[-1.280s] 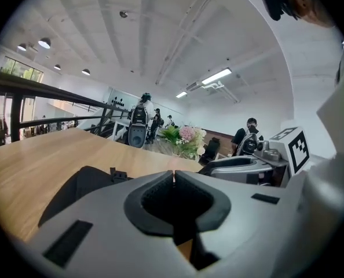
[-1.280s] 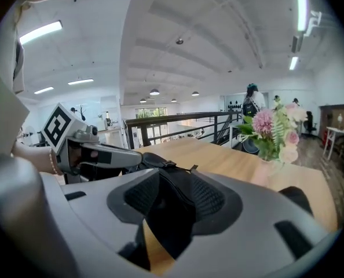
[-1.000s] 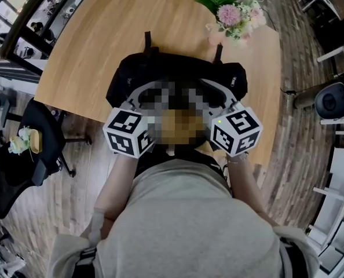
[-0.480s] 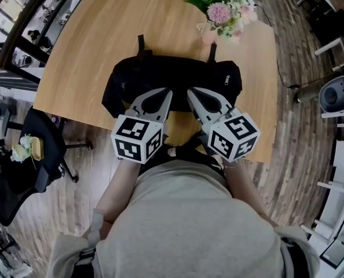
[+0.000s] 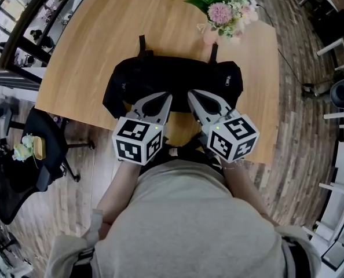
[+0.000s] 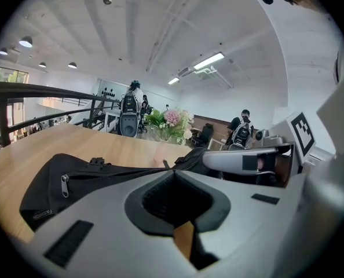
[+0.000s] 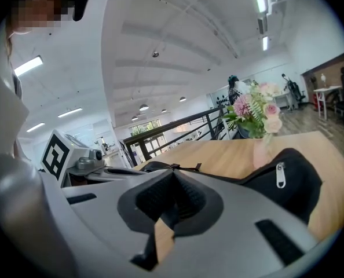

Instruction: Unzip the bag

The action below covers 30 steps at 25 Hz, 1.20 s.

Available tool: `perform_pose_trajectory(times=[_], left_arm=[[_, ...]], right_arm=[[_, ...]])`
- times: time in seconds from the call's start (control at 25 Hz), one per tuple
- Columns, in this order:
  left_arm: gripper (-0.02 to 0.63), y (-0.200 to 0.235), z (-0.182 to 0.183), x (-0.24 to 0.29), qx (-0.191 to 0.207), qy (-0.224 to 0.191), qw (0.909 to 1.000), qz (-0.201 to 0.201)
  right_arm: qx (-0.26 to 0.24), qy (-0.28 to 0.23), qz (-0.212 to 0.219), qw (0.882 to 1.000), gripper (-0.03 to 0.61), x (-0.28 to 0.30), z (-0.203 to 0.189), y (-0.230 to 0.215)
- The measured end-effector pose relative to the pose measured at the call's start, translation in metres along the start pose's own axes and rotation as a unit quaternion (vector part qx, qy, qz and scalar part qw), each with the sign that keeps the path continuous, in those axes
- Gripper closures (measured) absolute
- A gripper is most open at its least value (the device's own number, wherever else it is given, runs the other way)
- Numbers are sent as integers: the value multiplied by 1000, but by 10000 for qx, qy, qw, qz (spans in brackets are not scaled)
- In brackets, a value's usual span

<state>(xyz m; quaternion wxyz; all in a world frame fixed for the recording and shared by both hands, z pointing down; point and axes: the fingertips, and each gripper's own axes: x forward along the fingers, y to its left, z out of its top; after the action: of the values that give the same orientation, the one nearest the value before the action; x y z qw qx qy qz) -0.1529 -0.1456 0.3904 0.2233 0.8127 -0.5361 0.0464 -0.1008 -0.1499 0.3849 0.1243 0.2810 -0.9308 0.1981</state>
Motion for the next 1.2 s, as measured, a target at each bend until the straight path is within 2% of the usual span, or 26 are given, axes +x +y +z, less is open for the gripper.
perform_pose_trajectory(times=[0.2, 0.64, 1.2], left_arm=[[592, 7, -8, 3, -1, 161, 9997, 204], [592, 4, -12, 6, -13, 226, 9996, 151], [592, -2, -19, 9, -5, 364, 9993, -59]], right_arm=[[-95, 235, 287, 9993, 572, 6, -12, 8], [-142, 271, 189, 9994, 574, 7, -14, 3], [70, 230, 116, 9996, 572, 6, -18, -4]])
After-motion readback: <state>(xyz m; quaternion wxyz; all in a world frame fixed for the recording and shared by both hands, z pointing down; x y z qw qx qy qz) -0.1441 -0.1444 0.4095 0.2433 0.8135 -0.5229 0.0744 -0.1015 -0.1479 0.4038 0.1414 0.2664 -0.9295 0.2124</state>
